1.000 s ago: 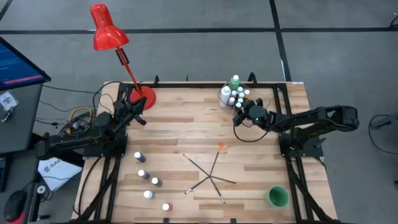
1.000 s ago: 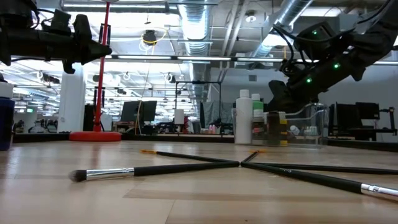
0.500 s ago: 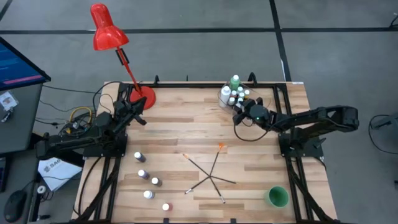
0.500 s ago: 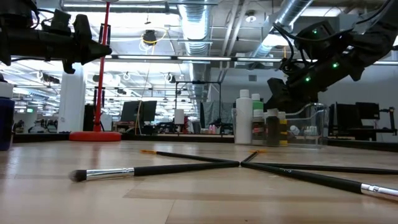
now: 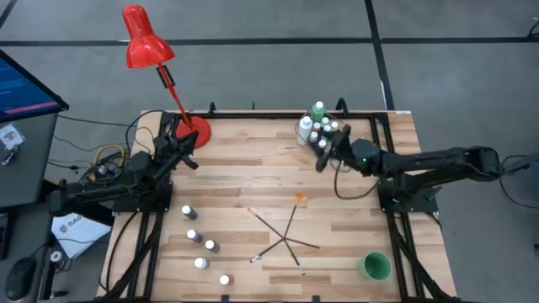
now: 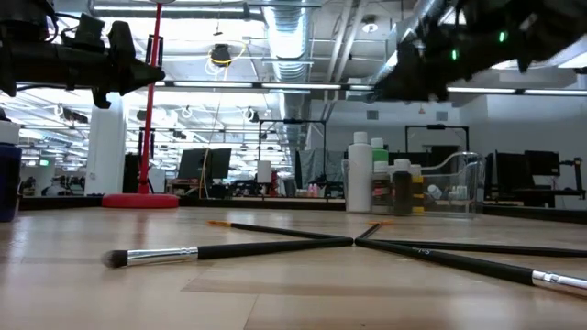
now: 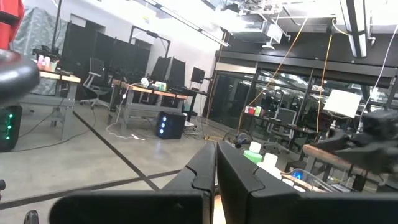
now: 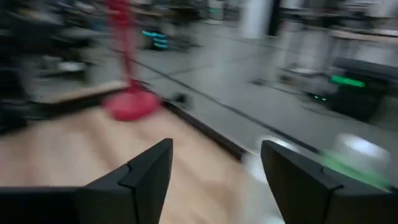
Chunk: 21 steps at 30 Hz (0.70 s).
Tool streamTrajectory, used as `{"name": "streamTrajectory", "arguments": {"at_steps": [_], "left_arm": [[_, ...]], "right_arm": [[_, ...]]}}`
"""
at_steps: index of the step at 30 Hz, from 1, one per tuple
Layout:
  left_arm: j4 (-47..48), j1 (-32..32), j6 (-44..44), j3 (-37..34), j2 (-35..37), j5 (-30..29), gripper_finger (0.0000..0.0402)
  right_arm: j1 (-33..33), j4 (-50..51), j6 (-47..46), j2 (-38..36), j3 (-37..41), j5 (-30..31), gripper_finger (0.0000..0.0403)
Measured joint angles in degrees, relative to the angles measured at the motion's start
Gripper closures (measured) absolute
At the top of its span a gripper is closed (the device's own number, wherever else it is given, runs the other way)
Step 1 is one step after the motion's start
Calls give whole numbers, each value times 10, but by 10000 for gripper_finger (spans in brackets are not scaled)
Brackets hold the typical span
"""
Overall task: Pick & Place Paint Supplies
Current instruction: Put the small black paint bottle into the transparent bin
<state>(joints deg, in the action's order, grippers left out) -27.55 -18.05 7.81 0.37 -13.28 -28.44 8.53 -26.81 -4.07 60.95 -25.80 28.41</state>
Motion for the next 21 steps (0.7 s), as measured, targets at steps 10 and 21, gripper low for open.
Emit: {"name": "streamTrajectory", "arguments": {"at_steps": [10, 21], "left_arm": [[0, 0, 0, 0, 0, 0, 394], [0, 0, 0, 0, 0, 0, 394]], "right_arm": [[-202, 14, 32, 184, -177, -48, 167], [-277, 13, 47, 457, -414, -119, 152]]}}
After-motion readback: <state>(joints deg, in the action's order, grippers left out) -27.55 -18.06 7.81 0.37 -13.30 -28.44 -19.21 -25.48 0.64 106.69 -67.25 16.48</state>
